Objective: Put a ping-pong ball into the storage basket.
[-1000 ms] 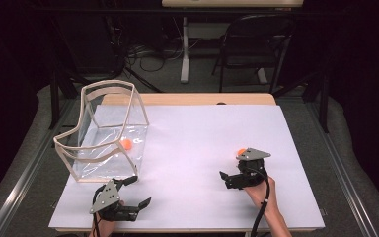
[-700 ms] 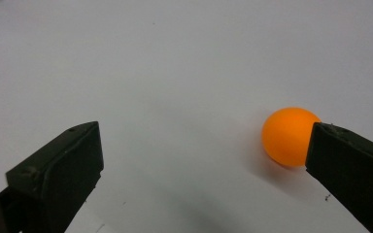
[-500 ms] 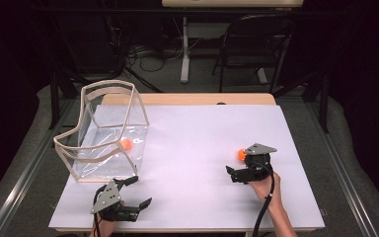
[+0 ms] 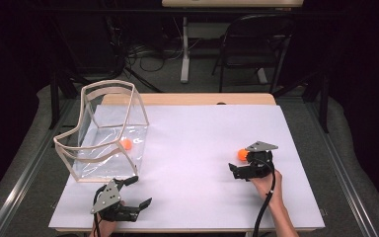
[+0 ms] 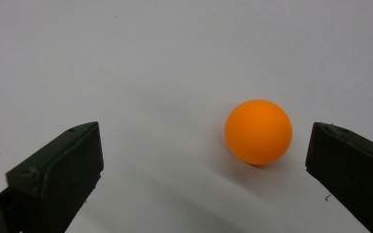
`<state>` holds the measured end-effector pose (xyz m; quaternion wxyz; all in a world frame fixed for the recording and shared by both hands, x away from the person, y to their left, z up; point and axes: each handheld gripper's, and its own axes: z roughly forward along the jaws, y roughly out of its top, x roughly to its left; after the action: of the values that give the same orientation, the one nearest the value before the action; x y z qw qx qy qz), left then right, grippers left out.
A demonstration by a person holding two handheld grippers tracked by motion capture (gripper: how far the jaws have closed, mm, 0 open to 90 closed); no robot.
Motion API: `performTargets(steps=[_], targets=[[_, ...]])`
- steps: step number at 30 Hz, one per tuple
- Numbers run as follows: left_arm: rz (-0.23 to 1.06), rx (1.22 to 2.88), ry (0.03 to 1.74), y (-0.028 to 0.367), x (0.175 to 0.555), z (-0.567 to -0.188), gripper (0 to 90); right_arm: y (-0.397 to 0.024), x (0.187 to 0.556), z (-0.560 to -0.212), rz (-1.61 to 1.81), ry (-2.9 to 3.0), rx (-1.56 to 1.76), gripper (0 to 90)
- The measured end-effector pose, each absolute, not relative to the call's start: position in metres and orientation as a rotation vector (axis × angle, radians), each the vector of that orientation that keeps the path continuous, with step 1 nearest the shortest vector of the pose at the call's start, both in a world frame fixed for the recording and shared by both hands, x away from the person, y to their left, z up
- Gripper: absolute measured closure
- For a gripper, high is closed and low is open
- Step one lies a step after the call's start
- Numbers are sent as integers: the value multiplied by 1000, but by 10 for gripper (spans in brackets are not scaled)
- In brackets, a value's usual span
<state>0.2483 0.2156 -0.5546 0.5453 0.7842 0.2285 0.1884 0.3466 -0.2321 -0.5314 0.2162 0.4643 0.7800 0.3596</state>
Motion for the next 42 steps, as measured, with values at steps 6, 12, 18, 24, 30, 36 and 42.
performTargets(steps=[6,12,18,24,30,36,42], targets=[[445,1858,543,215,248,-555,157,-234,353,-533,990,2155,1307,0],[446,1863,545,214,248,-555,157,-233,360,-534,989,2155,1323,0],[445,1861,546,215,248,-555,157,-233,367,-538,956,2158,1332,0],[449,1859,543,216,248,-555,157,-233,373,-540,948,2156,1351,0],[450,1860,541,217,249,-554,157,-233,375,-541,940,2136,1358,39],[455,1862,546,216,248,-555,157,-236,376,-544,924,2104,1377,157],[439,1861,545,215,248,-555,157,-237,377,-546,898,2094,1391,263]])
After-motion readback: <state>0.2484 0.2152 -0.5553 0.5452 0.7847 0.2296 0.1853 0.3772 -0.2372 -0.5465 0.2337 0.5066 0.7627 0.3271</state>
